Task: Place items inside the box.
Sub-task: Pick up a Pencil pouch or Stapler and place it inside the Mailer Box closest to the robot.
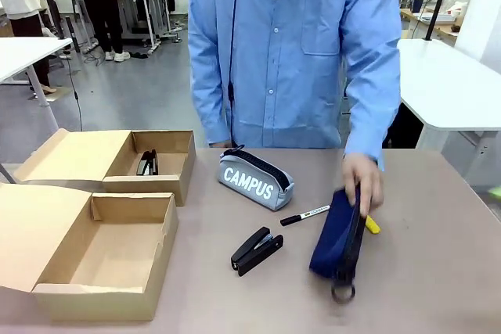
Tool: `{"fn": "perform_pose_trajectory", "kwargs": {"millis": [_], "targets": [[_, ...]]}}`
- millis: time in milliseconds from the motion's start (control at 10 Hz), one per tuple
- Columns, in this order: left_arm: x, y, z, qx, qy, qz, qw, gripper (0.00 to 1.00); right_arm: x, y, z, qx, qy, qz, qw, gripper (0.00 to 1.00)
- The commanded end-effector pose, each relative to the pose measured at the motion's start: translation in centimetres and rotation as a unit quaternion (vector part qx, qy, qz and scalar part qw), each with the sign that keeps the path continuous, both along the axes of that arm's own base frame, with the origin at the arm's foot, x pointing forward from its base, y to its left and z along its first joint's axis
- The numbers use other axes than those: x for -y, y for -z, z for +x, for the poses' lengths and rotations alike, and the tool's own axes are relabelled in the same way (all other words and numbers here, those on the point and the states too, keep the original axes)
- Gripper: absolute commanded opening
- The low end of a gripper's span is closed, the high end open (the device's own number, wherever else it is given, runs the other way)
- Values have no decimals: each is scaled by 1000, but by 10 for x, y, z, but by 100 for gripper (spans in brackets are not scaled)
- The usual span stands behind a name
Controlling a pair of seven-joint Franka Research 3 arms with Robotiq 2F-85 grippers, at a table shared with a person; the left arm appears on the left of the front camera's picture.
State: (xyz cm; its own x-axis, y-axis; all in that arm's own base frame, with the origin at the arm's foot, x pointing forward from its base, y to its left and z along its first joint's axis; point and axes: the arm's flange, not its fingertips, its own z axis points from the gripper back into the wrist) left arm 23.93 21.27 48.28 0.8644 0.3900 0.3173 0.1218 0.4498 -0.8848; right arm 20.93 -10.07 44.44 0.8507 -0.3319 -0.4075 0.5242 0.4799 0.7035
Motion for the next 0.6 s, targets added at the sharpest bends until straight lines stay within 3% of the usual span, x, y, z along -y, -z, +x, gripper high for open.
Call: {"fn": "perform_pose_trajectory", "kwargs": {"millis": [0,100,300,500], "targets": [[1,-1,0,15,4,-6,1000,100,75,67,-5,60,-138,113,982,100],[1,-1,0,15,4,-6,1000,100,93,99,-11,59,-132,152,978,100],[1,-1,0,15,4,-6,1000,100,109,154,-31,104,-124,213,964,100],[1,-1,0,15,4,-6,1000,100,108,162,-42,87,-74,227,967,100]]}}
